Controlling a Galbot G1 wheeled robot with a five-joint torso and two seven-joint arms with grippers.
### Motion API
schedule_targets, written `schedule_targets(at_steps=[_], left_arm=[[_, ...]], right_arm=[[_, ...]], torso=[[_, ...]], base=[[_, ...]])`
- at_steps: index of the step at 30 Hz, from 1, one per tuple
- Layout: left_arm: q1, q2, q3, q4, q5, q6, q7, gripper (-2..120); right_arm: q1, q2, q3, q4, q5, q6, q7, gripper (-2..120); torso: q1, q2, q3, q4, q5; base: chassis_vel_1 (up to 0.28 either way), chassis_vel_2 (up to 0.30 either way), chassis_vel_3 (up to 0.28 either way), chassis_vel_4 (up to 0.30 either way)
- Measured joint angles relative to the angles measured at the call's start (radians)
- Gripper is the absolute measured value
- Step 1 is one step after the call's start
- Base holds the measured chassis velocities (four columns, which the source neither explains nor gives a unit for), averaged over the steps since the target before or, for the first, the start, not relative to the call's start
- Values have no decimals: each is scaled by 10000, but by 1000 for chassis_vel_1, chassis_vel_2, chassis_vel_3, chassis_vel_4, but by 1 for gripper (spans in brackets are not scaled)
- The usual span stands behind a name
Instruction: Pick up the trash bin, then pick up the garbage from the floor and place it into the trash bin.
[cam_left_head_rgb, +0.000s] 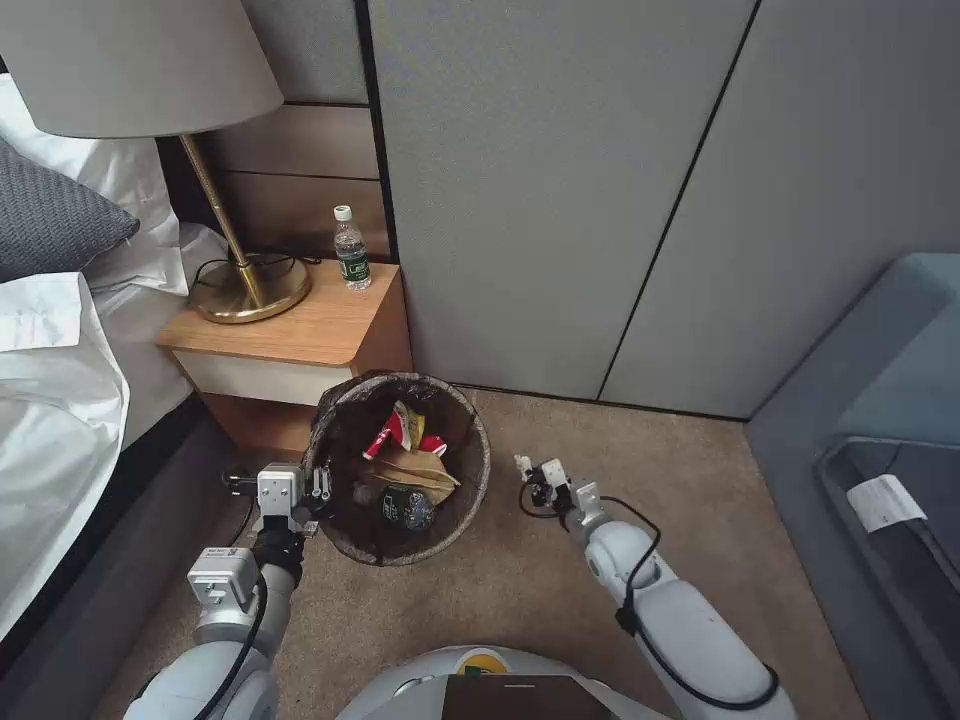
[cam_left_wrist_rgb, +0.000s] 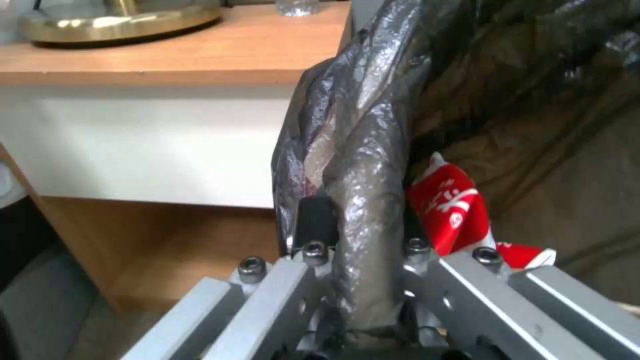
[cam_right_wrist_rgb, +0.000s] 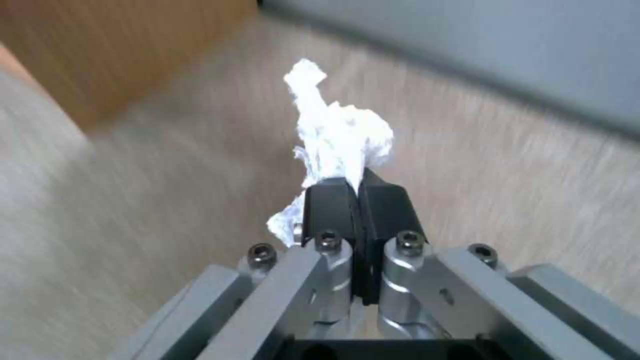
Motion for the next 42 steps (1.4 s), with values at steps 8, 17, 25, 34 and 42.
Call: schedule_targets(at_steps=[8, 17, 25, 34, 42], left_arm=[[-83, 59, -34, 0, -93, 12, -16, 3], [-116, 53, -41, 0, -113, 32, -24, 3], [-76, 35, -35, -1, -110, 47, -28, 3], [-16, 30, -25, 0, -70, 63, -25, 3], [117, -62, -46, 0, 25, 59, -23, 3]], right_arm=[[-937, -941, 711, 2752, 939, -45, 159, 0], [-1145, -1846, 1506, 5599, 2346, -635, 514, 0], [-269, -2847, 1747, 7076, 3367, -1002, -99, 0], [1642, -3348, 391, 7212, 4281, -1493, -1388, 0], [3220, -2755, -2103, 6834, 4083, -1874, -1387, 0]], torso=[[0, -1, 0, 1, 6], [0, 0, 0, 1, 5], [0, 0, 0, 1, 5], [0, 0, 0, 1, 4], [0, -1, 1, 2, 4]], base=[[0, 0, 0, 0], [0, 0, 0, 0], [0, 0, 0, 0], [0, 0, 0, 0], [0, 0, 0, 0]])
